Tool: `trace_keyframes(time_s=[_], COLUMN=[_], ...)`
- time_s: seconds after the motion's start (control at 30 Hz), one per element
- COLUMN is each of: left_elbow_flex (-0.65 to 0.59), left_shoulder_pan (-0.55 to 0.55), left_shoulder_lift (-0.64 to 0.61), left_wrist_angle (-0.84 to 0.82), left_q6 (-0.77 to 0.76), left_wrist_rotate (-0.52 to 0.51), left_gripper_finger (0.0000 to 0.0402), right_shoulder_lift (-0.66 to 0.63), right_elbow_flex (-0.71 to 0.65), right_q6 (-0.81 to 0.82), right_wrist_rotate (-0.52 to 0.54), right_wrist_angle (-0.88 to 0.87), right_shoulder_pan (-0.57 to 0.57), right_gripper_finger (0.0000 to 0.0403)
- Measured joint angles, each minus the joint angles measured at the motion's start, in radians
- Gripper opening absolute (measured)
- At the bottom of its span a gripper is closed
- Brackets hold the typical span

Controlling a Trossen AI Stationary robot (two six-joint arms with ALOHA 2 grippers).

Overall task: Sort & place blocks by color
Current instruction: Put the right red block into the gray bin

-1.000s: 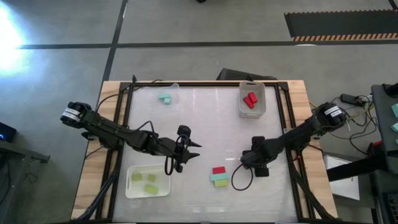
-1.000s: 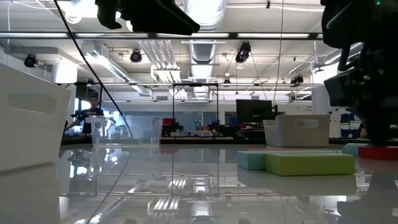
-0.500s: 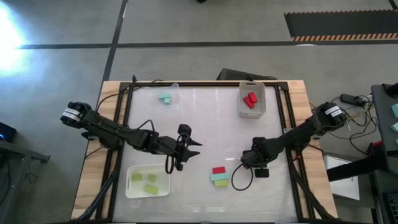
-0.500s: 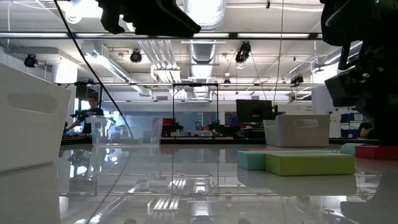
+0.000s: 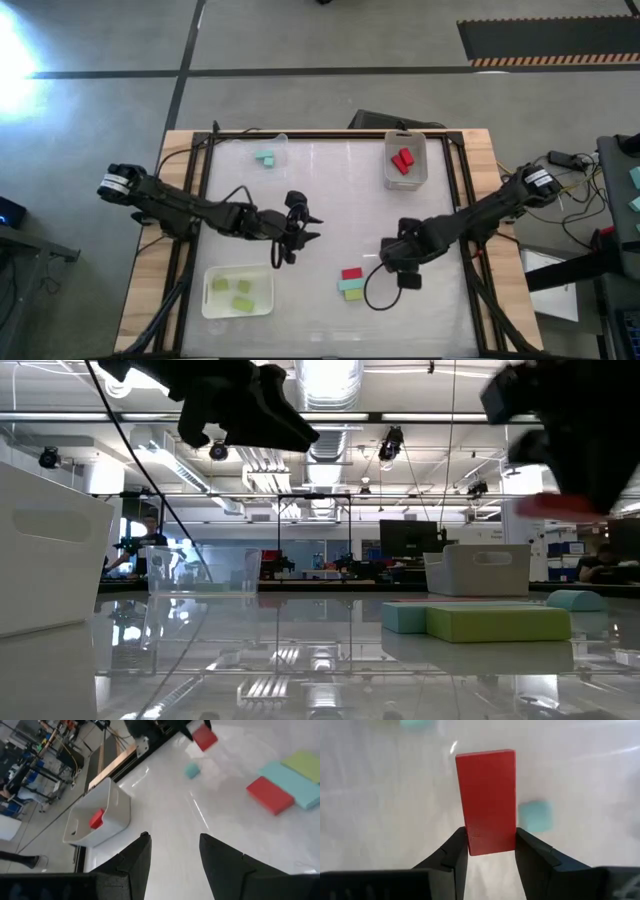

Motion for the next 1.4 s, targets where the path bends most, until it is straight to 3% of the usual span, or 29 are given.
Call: trace_keyframes(time_s=[0.17, 0.3, 0.63, 0.9, 1.07, 1.4], left_elbow_flex=[-0.009, -0.006, -0.008, -0.008, -0.009, -0.011], left_shoulder_pan=[0.014, 0.015, 0.015, 0.015, 0.015, 0.015], left_shoulder_lift=[0.0, -0.001, -0.002, -0.002, -0.002, -0.002], left_wrist_angle=[0.001, 0.002, -0.008, -0.007, -0.007, -0.006], left_q6=[-0.001, 0.0, -0.001, -0.004, -0.009, -0.011], left_wrist_rotate=[0.0, -0.009, -0.023, -0.023, -0.023, -0.023], left_gripper_finger=[0.0152, 0.0152, 0.0152, 0.0152, 0.0152, 0.0152], right_shoulder_lift=[0.0, 0.0, 0.0, 0.052, 0.112, 0.254], right_elbow_flex=[0.165, 0.274, 0.333, 0.308, 0.307, 0.309], right_q6=[-0.047, -0.132, -0.448, -0.447, -0.494, -0.407], right_wrist_rotate=[0.127, 0.14, 0.133, 0.105, 0.023, -0.002], right_wrist_angle=[-0.162, -0.268, -0.287, -0.199, -0.137, -0.047], right_shoulder_pan=[-0.088, -0.241, -0.803, -1.22, -1.316, -1.319], right_gripper_finger=[0.0119, 0.0119, 0.0119, 0.0119, 0.0122, 0.0146])
